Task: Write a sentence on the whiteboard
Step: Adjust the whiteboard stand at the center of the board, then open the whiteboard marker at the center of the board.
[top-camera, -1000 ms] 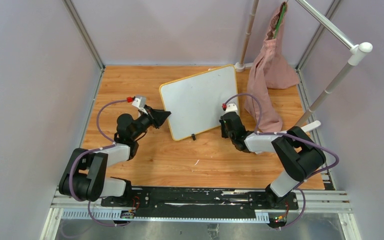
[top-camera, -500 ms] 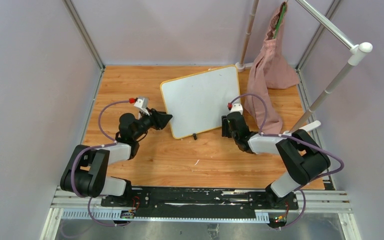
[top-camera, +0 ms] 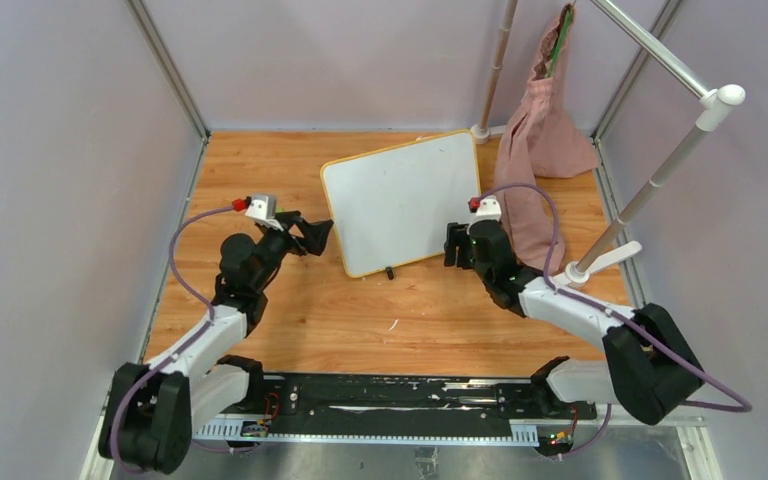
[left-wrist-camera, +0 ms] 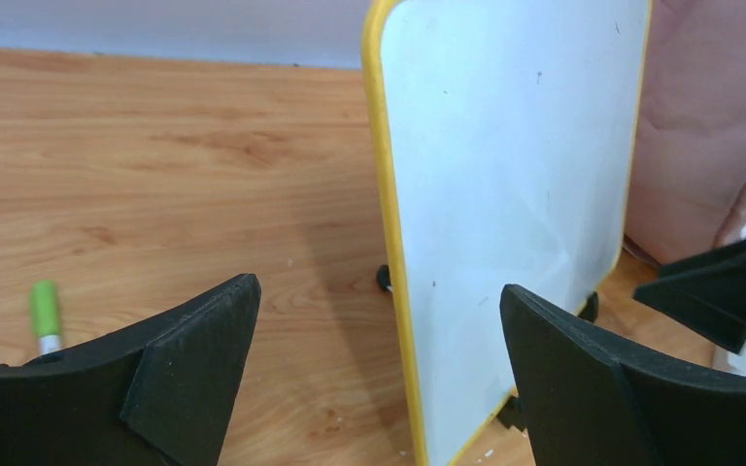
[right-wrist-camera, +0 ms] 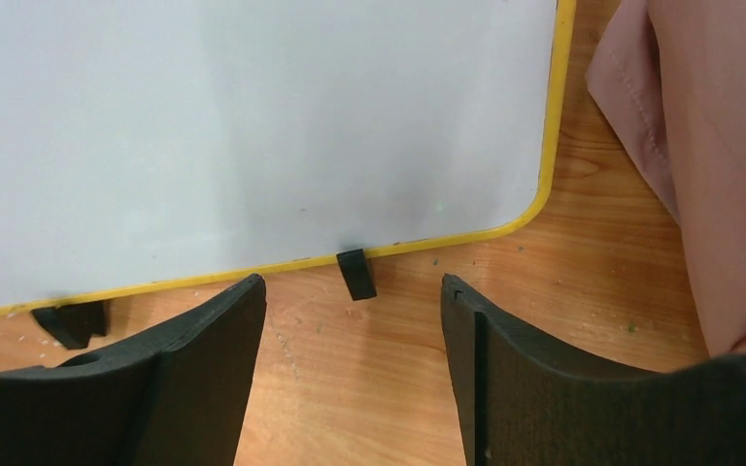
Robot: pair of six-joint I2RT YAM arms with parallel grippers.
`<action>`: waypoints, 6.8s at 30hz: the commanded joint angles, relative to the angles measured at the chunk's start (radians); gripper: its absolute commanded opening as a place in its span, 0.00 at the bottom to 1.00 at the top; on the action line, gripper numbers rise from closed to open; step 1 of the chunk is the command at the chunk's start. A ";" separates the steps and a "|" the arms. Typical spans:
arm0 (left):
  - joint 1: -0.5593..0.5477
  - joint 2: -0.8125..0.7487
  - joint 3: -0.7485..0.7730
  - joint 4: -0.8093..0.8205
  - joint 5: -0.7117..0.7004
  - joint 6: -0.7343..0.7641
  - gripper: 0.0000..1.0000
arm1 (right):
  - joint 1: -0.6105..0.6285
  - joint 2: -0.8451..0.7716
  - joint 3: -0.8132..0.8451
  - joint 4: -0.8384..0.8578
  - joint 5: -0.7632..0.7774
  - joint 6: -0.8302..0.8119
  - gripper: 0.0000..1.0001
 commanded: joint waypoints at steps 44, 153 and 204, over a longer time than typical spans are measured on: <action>0.197 0.894 0.974 -1.295 -0.401 0.018 0.66 | 0.082 -0.563 0.164 -0.535 -0.394 0.016 0.52; -0.245 -0.543 0.546 -0.671 0.250 -0.411 0.00 | 0.604 -0.148 0.529 0.041 -0.467 0.078 0.67; -0.331 -0.338 0.635 -0.529 0.383 -0.465 0.72 | 0.610 -0.324 0.402 -0.128 -0.446 -0.041 0.00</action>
